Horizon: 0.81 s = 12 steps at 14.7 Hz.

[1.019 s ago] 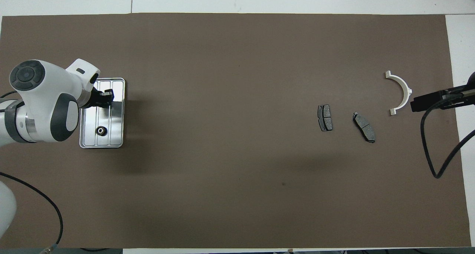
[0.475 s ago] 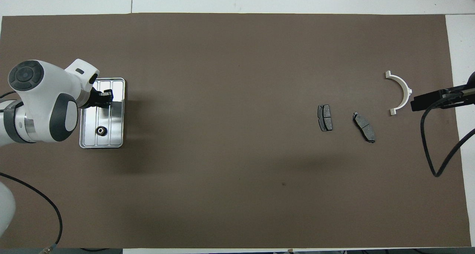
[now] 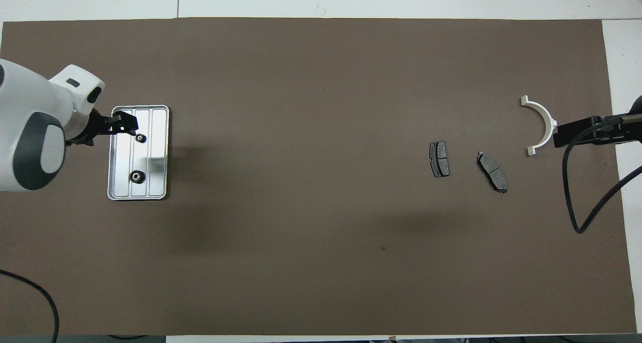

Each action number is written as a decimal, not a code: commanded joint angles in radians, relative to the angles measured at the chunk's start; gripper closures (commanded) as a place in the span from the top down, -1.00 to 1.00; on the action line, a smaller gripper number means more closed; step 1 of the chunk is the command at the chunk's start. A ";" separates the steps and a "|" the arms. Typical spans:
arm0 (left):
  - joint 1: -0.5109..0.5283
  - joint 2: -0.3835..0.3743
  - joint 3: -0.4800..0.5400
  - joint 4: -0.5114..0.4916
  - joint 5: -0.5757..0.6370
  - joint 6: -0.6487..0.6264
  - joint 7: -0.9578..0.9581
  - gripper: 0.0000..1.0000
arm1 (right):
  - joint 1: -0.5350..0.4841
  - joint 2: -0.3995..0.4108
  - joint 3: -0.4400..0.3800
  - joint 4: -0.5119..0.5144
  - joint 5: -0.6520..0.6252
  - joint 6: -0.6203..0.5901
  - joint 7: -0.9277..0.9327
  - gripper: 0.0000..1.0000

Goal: Pick bearing gear from pile to tray

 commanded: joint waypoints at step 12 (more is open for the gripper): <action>-0.020 -0.302 -0.006 0.003 -0.043 -0.334 0.009 1.00 | -0.006 -0.010 0.003 -0.003 0.017 0.002 0.012 1.00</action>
